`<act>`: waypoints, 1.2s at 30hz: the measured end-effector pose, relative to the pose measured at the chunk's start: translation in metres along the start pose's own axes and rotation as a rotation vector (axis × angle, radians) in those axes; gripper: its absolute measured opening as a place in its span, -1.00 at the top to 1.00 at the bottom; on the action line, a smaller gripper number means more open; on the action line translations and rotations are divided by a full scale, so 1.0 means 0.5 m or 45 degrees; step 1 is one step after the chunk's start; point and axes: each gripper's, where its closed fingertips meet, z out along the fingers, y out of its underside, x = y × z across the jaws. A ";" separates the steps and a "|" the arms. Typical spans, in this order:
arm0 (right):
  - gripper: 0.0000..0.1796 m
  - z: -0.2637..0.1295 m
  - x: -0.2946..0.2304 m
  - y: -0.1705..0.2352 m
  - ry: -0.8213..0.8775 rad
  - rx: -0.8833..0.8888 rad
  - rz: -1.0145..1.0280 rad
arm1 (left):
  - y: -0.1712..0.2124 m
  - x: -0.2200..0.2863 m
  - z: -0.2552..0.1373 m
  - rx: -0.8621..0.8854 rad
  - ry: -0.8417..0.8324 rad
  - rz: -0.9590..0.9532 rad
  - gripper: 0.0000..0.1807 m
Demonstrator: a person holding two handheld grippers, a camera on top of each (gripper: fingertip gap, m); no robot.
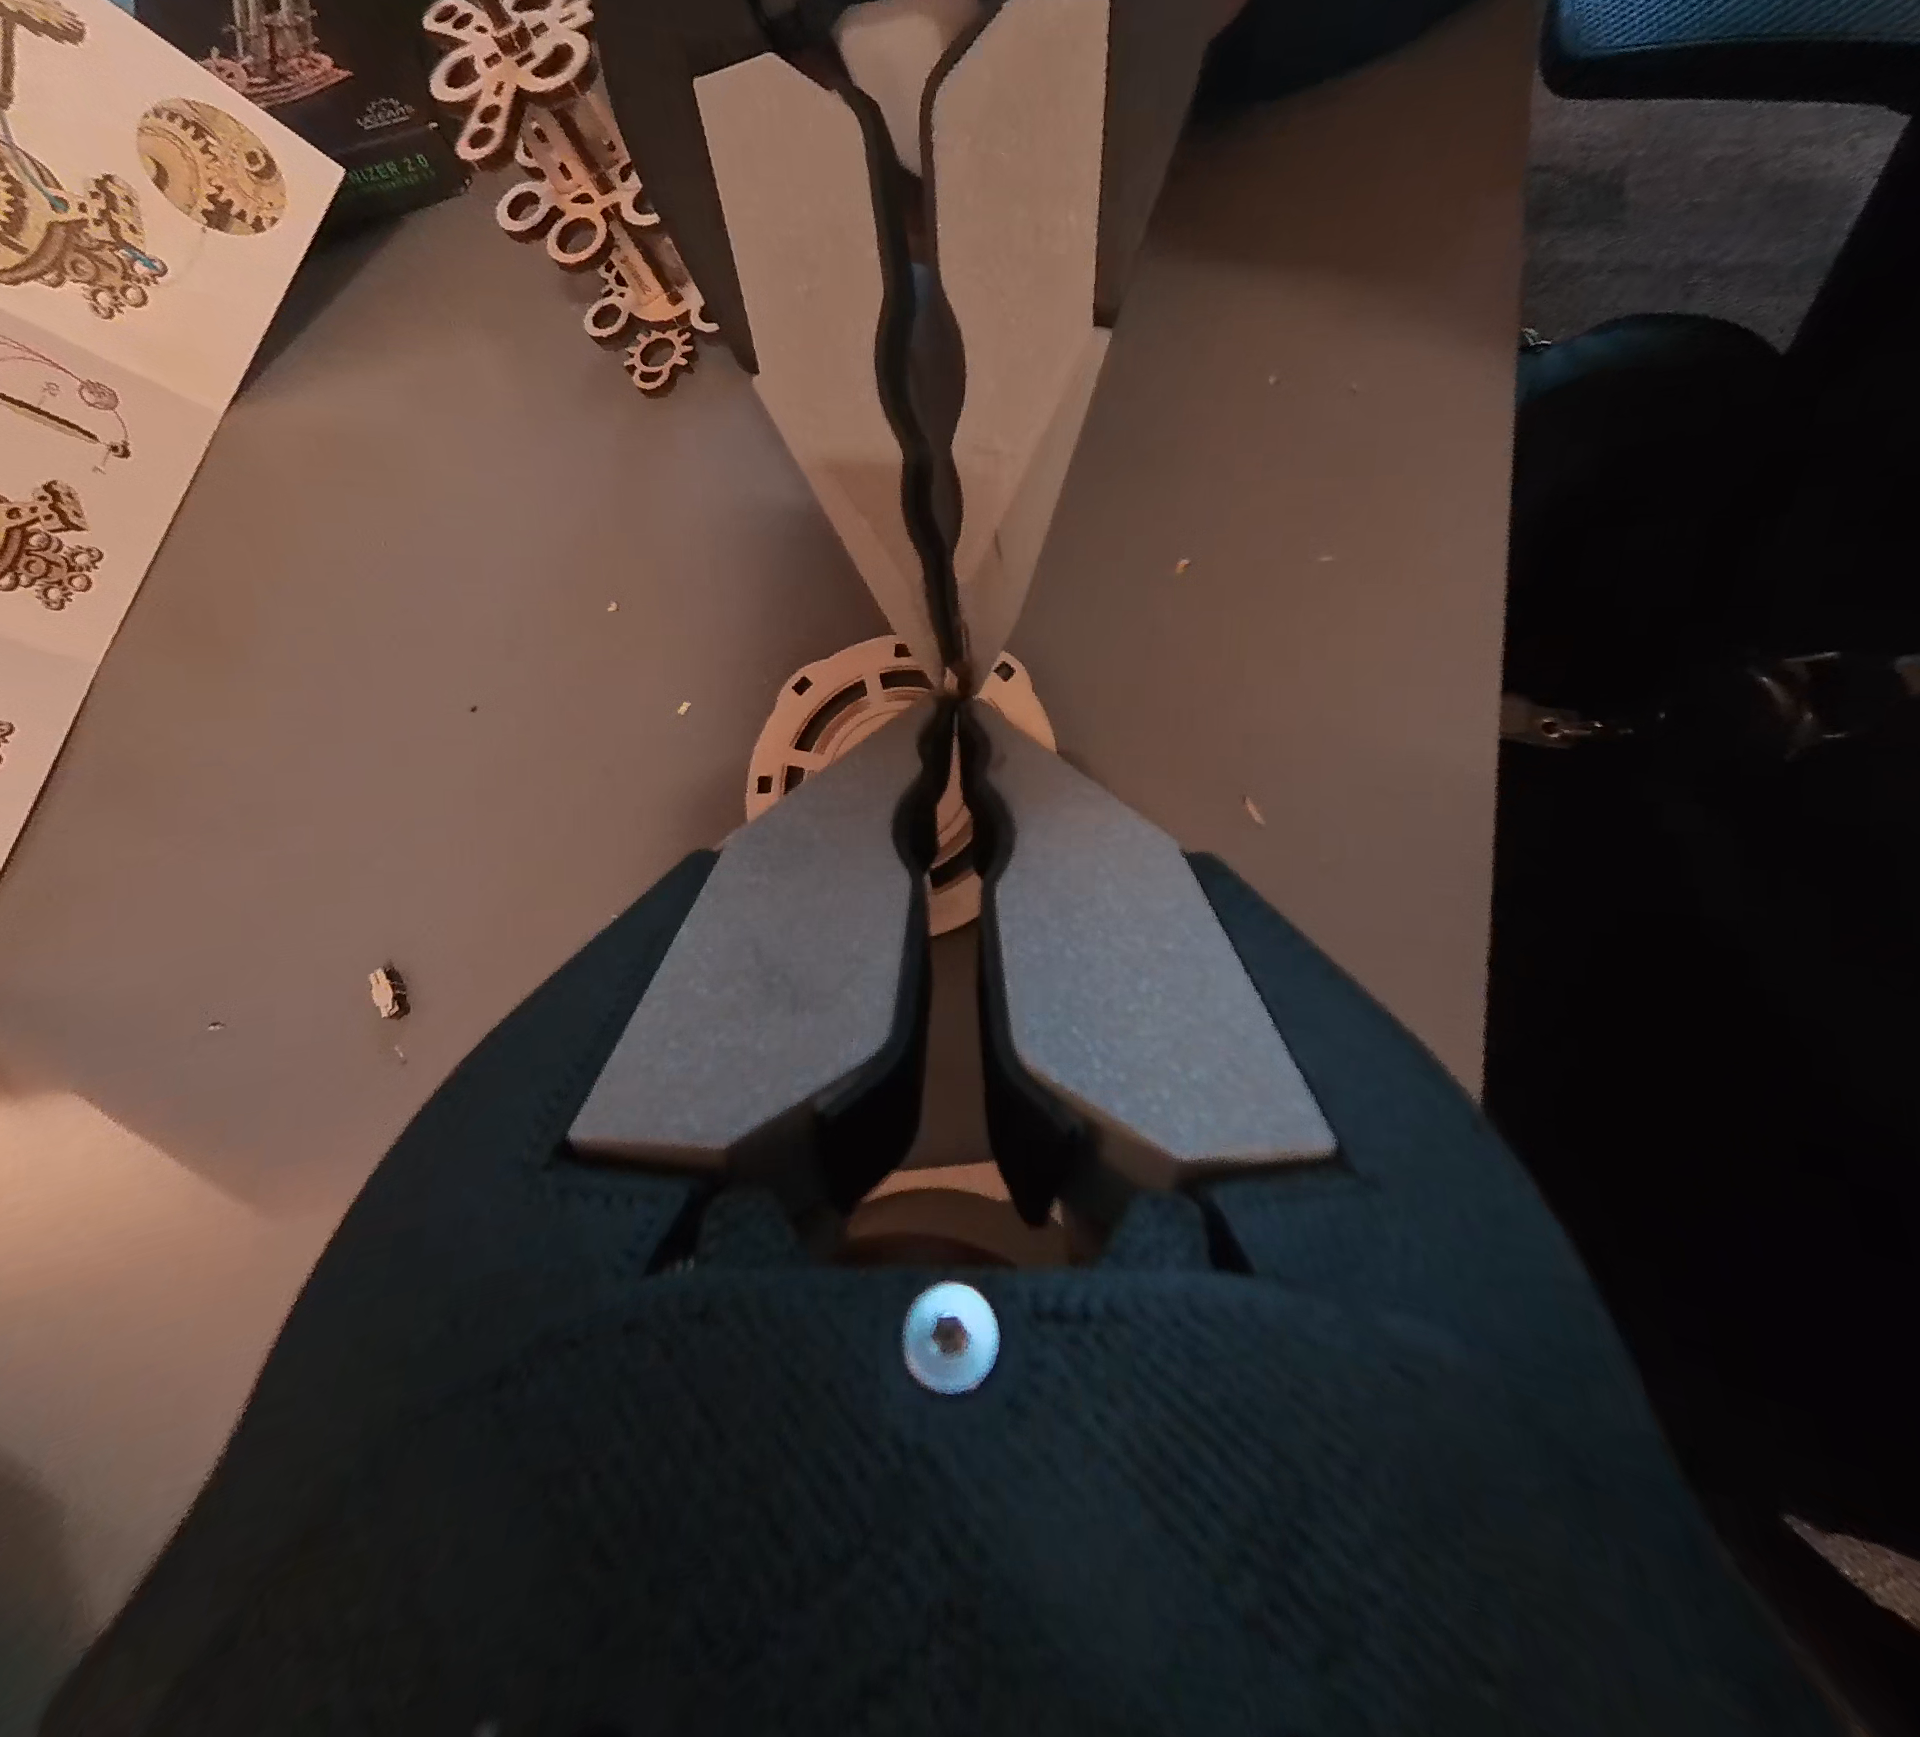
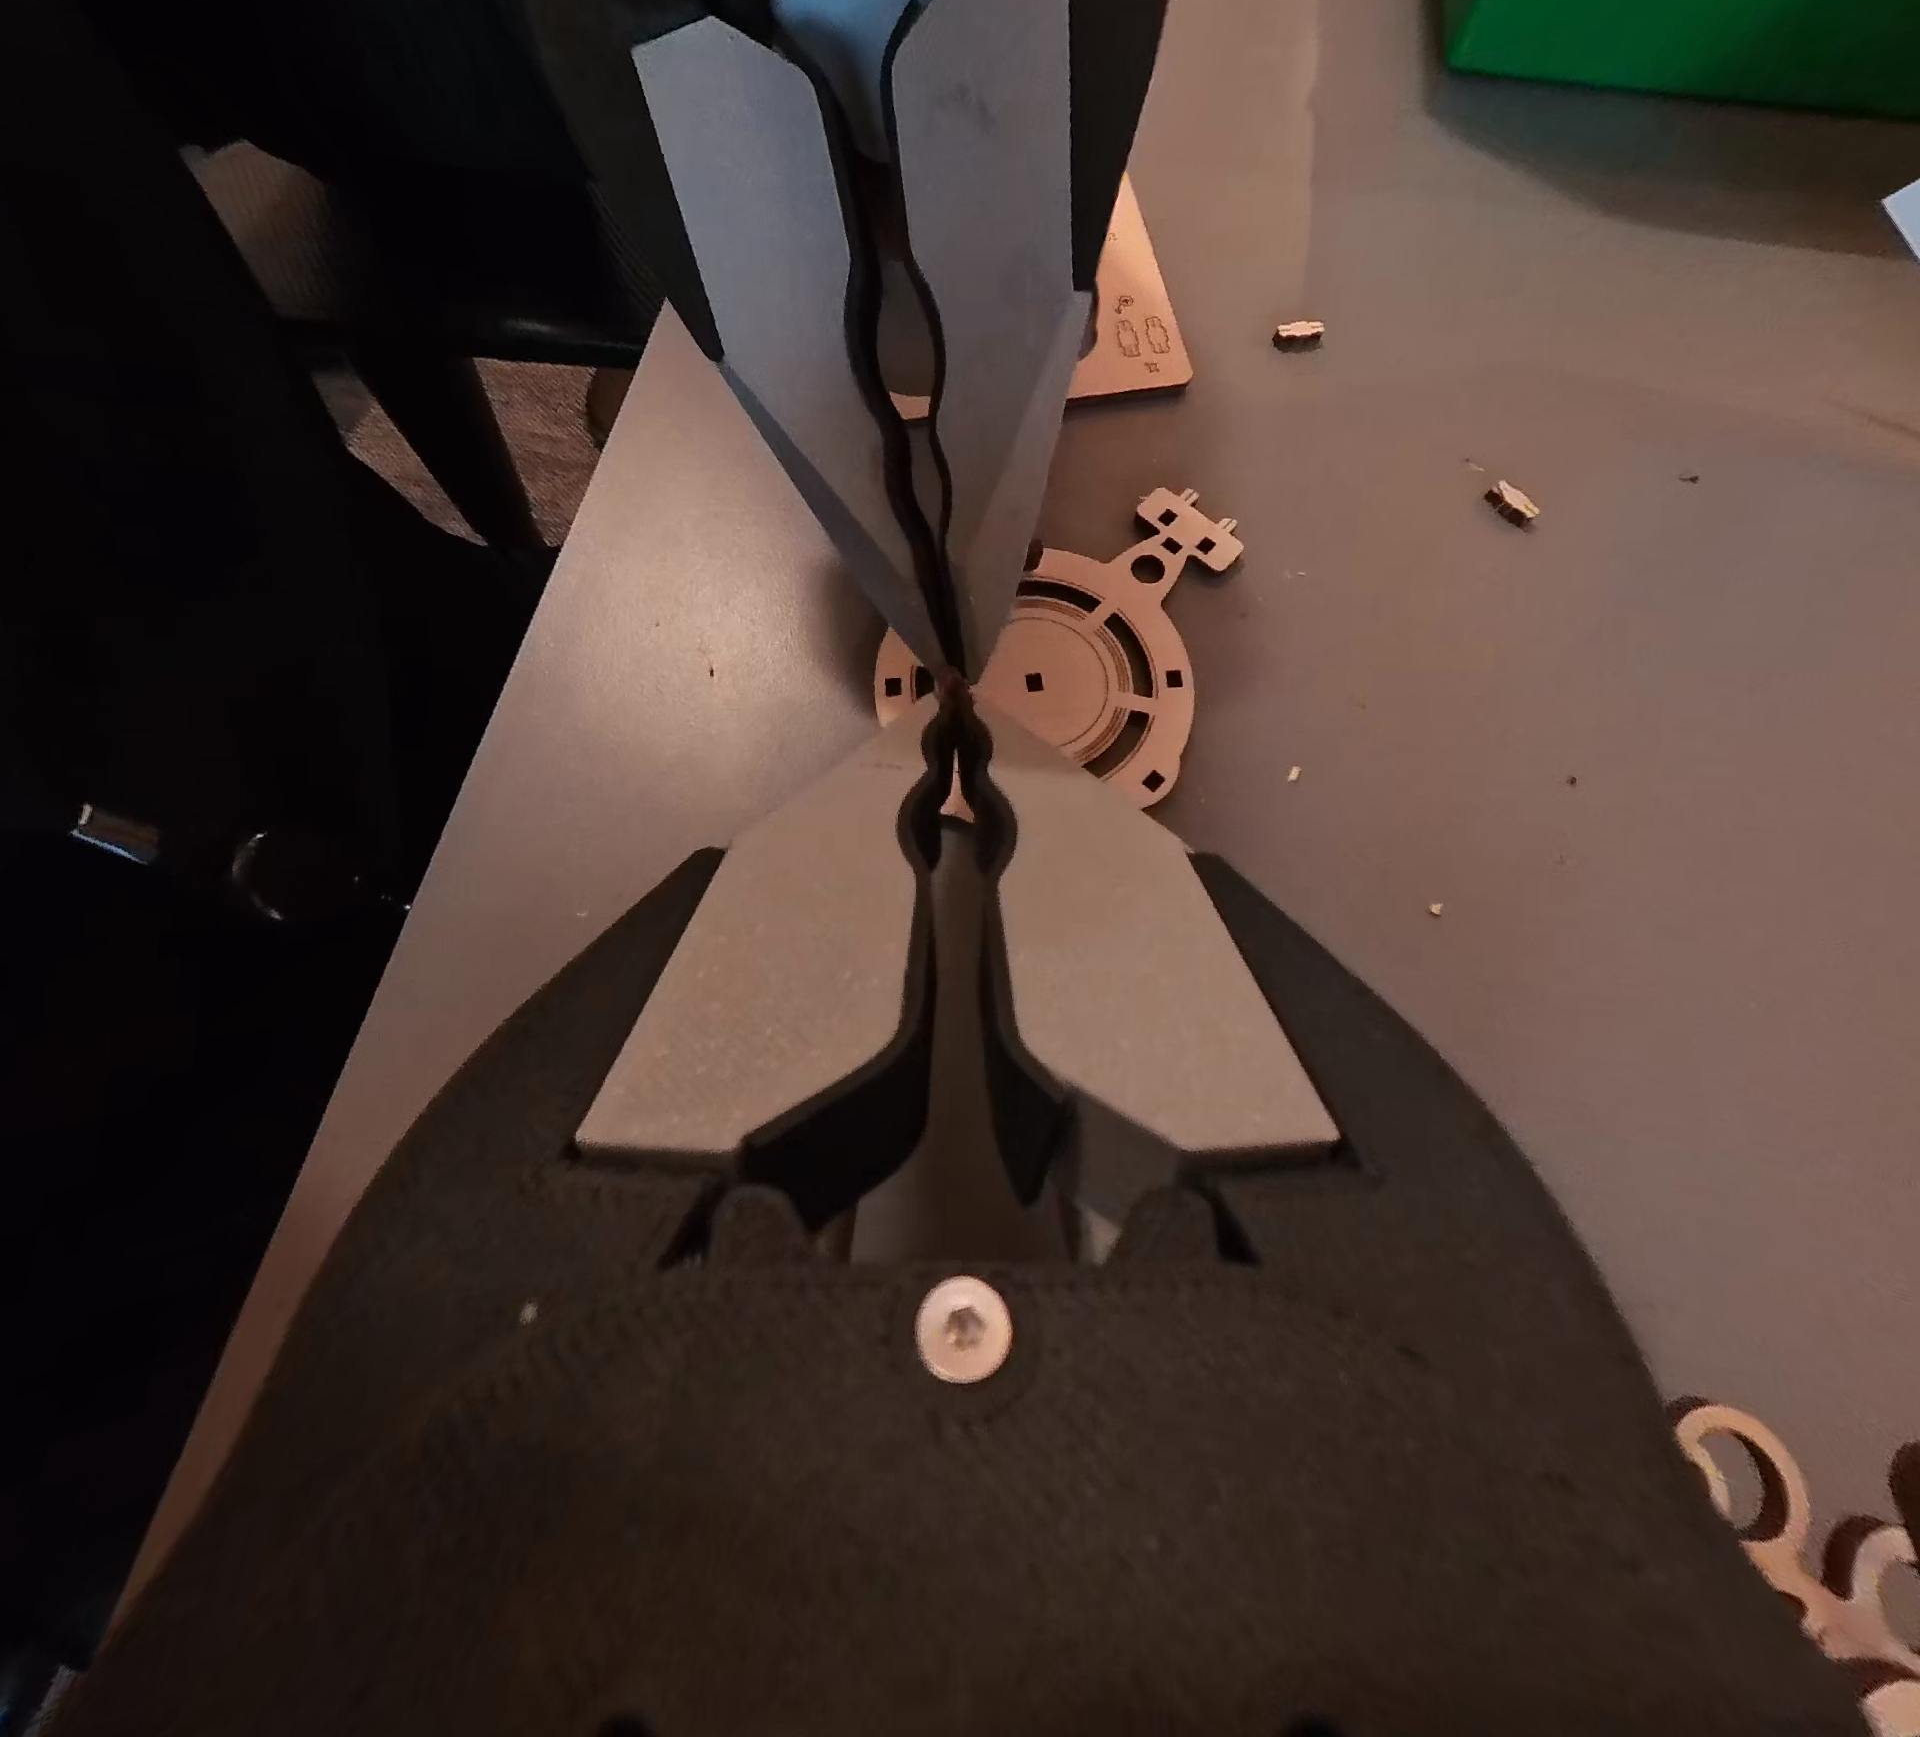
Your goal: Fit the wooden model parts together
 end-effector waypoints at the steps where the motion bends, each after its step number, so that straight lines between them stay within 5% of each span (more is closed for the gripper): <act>1: 1.00 0.000 0.001 -0.001 -0.003 0.004 0.010 | -0.001 0.000 0.000 0.005 0.002 -0.005 1.00; 36: 0.98 -0.023 -0.035 -0.042 -0.110 0.154 -0.059 | -0.026 0.036 -0.017 0.119 0.223 -0.126 0.99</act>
